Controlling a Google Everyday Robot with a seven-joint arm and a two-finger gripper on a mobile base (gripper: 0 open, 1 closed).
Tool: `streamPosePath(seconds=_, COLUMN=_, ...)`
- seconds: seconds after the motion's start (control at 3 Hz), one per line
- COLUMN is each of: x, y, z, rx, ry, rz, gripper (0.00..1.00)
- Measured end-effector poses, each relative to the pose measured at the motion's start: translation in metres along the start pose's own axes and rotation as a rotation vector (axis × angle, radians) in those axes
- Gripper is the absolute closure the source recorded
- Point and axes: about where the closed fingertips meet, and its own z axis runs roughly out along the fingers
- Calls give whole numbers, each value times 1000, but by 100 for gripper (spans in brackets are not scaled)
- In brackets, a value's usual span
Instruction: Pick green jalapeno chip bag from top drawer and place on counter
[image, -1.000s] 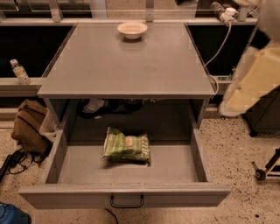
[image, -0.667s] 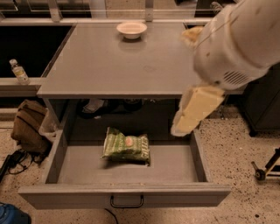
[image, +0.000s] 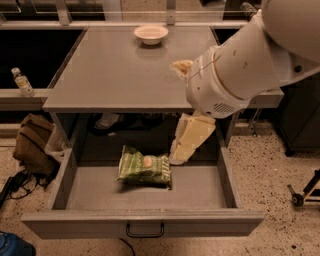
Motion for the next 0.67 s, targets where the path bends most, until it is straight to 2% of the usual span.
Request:
streamPosePath(seconds=0.33, x=-2, y=3, z=10, rx=1, ry=-23, rz=-3, gripper=0)
streamPosePath(seconds=0.67, x=-4, y=29, z=78, rx=-76, ry=-132, rz=28, gripper=0)
